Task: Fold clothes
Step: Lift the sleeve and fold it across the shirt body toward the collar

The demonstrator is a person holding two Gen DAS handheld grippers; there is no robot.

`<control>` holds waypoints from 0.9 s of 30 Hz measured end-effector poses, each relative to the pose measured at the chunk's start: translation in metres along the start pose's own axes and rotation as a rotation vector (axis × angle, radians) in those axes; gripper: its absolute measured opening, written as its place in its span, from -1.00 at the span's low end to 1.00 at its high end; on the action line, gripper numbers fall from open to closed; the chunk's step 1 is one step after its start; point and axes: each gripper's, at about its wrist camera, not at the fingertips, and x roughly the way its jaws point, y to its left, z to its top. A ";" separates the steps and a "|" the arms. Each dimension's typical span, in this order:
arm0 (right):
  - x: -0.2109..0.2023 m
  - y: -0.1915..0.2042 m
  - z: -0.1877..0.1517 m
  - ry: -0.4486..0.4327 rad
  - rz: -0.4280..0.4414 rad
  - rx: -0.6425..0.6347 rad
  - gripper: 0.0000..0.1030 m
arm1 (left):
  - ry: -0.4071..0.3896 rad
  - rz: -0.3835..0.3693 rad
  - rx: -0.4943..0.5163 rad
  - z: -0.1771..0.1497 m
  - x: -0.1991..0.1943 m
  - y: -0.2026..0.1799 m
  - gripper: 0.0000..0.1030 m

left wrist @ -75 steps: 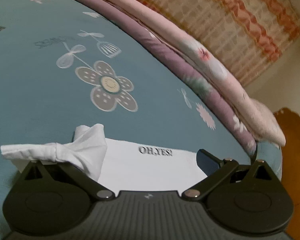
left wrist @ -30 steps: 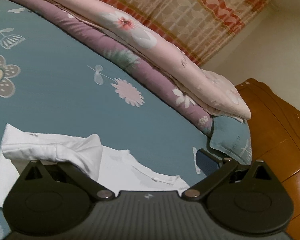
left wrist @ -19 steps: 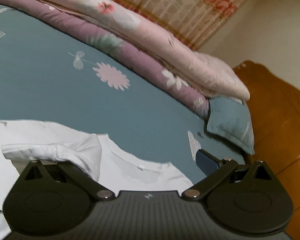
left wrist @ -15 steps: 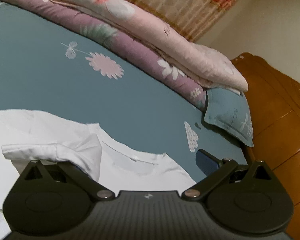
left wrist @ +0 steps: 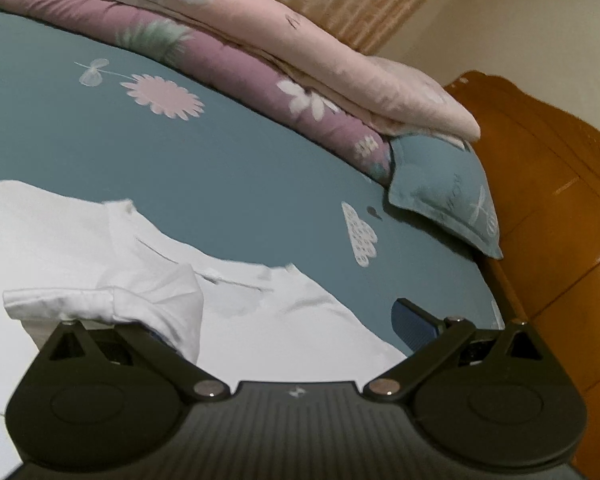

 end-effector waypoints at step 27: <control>0.006 -0.005 -0.005 0.028 0.006 -0.002 1.00 | 0.089 0.075 0.455 -0.062 0.034 -0.071 0.96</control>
